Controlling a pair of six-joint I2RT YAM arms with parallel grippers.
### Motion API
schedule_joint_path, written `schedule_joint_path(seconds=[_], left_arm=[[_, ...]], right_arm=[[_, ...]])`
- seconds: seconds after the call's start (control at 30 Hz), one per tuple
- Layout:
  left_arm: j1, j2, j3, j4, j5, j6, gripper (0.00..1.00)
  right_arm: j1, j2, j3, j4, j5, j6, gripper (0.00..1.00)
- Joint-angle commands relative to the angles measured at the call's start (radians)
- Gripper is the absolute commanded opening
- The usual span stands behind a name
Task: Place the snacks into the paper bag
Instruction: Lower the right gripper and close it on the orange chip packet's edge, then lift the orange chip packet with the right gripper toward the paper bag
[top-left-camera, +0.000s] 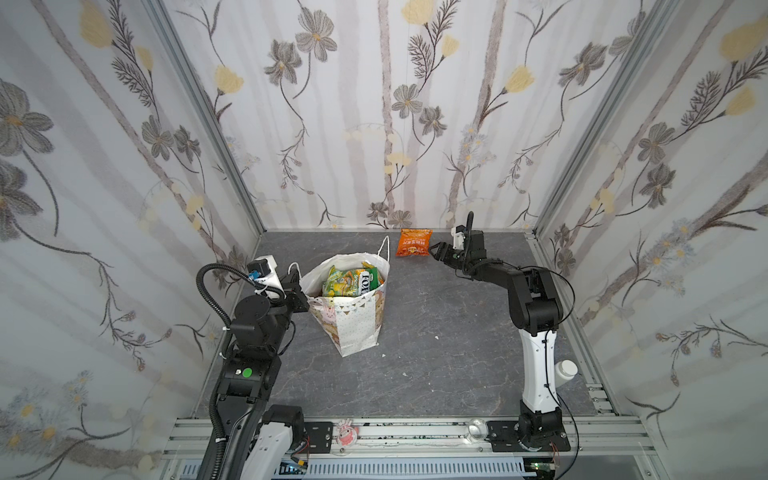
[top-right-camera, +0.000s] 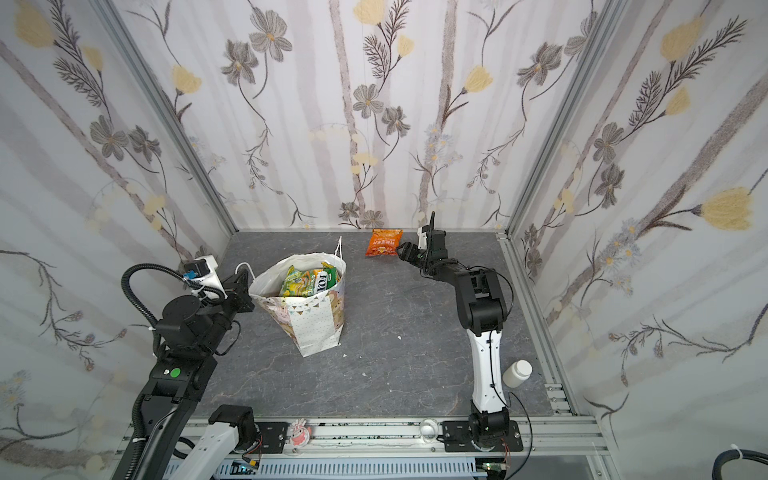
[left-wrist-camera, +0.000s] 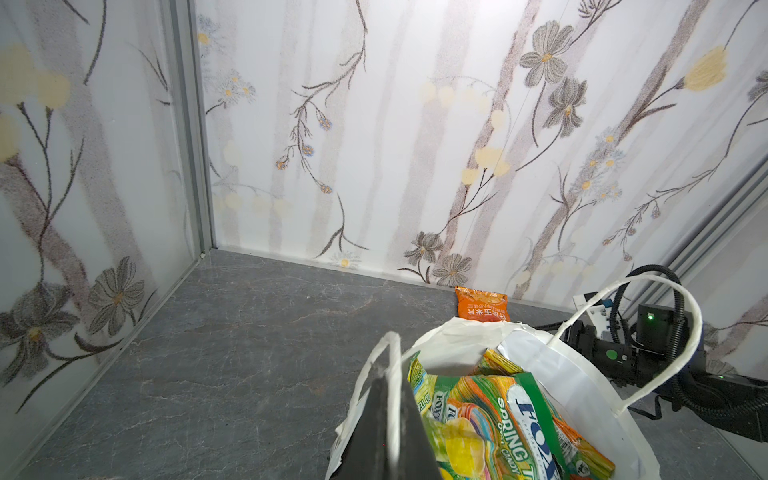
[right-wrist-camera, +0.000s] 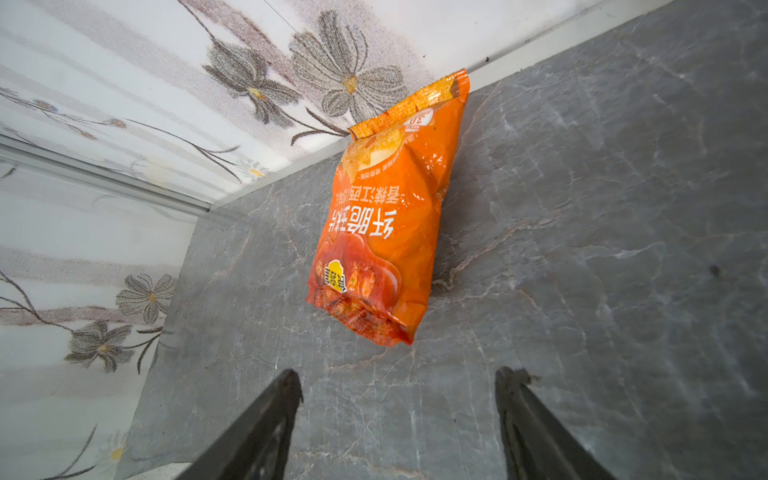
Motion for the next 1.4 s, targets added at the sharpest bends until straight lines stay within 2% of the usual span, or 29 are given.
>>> schedule_joint_path(seconds=[0.0, 0.17, 0.53, 0.83, 0.97, 1.03, 1.1, 1.2, 1.37], left_arm=[[0.000, -0.001, 0.001, 0.021, 0.002, -0.002, 0.07], [0.000, -0.003, 0.001, 0.021, 0.000, -0.003, 0.06], [0.001, -0.001, 0.002, 0.018, -0.002, 0.003, 0.06], [0.000, -0.001, 0.001, 0.018, -0.004, 0.005, 0.06], [0.001, 0.005, 0.009, 0.021, -0.010, 0.001, 0.06], [0.001, 0.001, 0.010, 0.021, -0.015, -0.005, 0.06], [0.000, -0.007, 0.004, 0.026, -0.016, -0.006, 0.06], [0.002, -0.009, 0.002, 0.021, -0.018, 0.004, 0.06], [0.000, -0.007, 0.004, 0.017, -0.017, 0.006, 0.07]], right_arm=[[0.005, 0.035, 0.045, 0.036, -0.012, 0.015, 0.73], [0.024, 0.085, 0.107, 0.007, -0.002, 0.000, 0.73], [0.035, 0.188, 0.219, 0.009, -0.026, 0.058, 0.71], [0.053, 0.243, 0.268, 0.037, -0.032, 0.097, 0.65], [0.052, 0.273, 0.307, 0.035, -0.028, 0.129, 0.50], [0.050, 0.294, 0.330, 0.040, -0.045, 0.152, 0.35], [0.050, 0.297, 0.332, 0.049, -0.045, 0.164, 0.25], [0.048, 0.289, 0.330, 0.052, -0.043, 0.166, 0.02], [0.040, 0.225, 0.254, 0.111, -0.053, 0.182, 0.00]])
